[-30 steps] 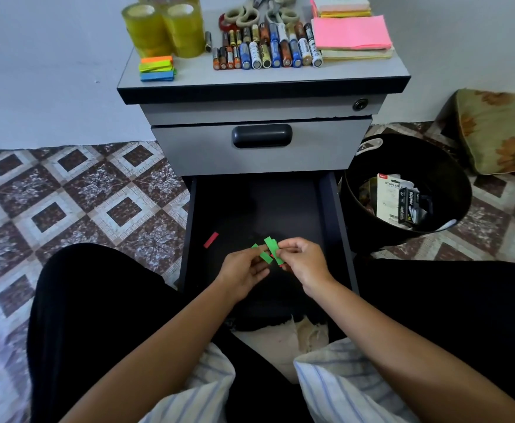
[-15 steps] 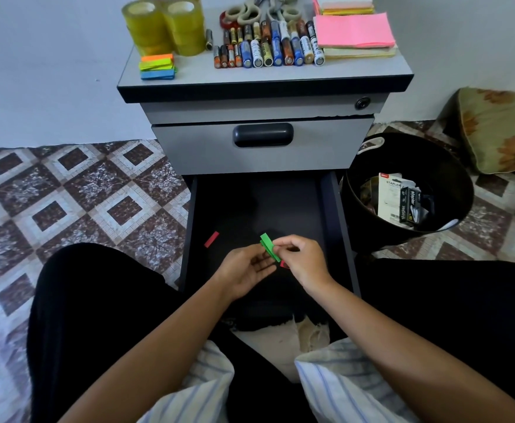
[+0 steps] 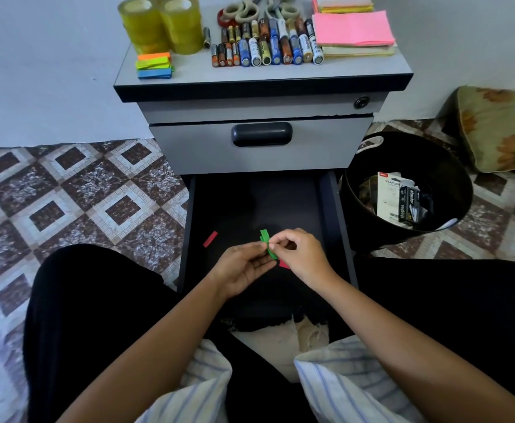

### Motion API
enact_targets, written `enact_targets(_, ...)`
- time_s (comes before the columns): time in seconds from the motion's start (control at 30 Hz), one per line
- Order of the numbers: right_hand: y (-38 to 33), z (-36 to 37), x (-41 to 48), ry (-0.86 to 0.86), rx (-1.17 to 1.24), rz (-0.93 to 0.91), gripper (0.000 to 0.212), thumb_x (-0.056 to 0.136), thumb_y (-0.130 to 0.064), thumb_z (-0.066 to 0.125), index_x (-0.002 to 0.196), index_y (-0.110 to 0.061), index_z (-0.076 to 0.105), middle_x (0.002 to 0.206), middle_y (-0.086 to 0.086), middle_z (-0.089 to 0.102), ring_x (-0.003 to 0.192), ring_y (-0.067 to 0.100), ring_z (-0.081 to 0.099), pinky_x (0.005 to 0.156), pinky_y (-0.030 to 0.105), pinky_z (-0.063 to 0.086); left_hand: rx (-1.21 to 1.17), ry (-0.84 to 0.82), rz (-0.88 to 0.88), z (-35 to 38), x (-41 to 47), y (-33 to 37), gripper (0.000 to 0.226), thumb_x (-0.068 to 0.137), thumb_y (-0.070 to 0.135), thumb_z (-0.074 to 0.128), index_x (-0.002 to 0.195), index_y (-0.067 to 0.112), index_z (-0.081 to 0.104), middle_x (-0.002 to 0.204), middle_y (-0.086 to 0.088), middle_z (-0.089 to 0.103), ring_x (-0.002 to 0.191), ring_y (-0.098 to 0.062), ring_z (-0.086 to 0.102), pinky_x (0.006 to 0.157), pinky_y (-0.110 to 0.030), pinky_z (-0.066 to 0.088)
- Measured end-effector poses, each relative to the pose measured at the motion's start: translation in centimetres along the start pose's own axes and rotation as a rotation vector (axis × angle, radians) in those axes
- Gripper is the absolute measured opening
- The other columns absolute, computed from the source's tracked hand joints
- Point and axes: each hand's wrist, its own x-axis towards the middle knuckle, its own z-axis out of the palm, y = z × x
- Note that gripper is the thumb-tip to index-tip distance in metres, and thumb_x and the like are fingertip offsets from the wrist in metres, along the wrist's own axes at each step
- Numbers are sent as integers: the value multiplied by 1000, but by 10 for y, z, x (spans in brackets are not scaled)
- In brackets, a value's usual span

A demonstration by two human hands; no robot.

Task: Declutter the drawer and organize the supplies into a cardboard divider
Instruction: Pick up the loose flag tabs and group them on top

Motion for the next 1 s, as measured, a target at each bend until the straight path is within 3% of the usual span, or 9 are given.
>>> enact_targets(0.2, -10, -19, 4, -120, -38, -130, 5, 83, -20, 69, 88, -20, 70, 96, -13, 55, 91, 1, 54, 82, 10, 41, -46, -48, -85, 1, -3, 5, 18, 83, 13, 57, 77, 10, 73, 73, -5, 68, 66, -12, 67, 62, -24, 57)
enact_targets(0.37, -16, -35, 7, -307, -159, -200, 47, 71, -36, 78, 111, -31, 53, 133, -16, 49, 124, 1, 41, 103, 22, 32, -5, -97, -144, -1, -5, 7, 21, 77, 24, 59, 92, 15, 70, 80, 1, 71, 71, -11, 69, 70, -28, 55)
enact_targets(0.43, -17, -37, 7, -350, -209, -198, 56, 71, -37, 79, 117, -32, 47, 135, -15, 48, 128, 2, 39, 105, 26, 32, -18, -114, -149, 0, -6, 7, 22, 78, 22, 58, 95, 13, 67, 82, 1, 71, 69, -11, 68, 69, -27, 56)
enact_targets(0.67, -19, -33, 4, -301, -181, -234, 47, 74, -27, 78, 109, -25, 46, 120, -15, 59, 120, -2, 48, 98, 21, 34, -50, -136, -143, -2, -6, 7, 21, 78, 22, 60, 93, 10, 65, 82, -2, 70, 68, -11, 67, 68, -30, 58)
enact_targets(0.8, -19, -30, 4, -283, -202, -262, 45, 74, -26, 78, 109, -25, 50, 115, -14, 59, 115, 3, 51, 98, 26, 42, -83, -164, -124, 0, -6, 8, 21, 80, 23, 58, 88, 11, 73, 88, -3, 72, 70, -11, 68, 73, -32, 57)
enact_targets(1.0, -16, -27, 4, -206, -218, -321, 34, 75, -31, 76, 106, -24, 62, 125, -14, 59, 118, 0, 49, 101, 28, 42, -138, -136, -87, 4, -9, 10, 24, 80, 24, 56, 77, 13, 77, 81, -3, 73, 68, -10, 69, 70, -26, 57)
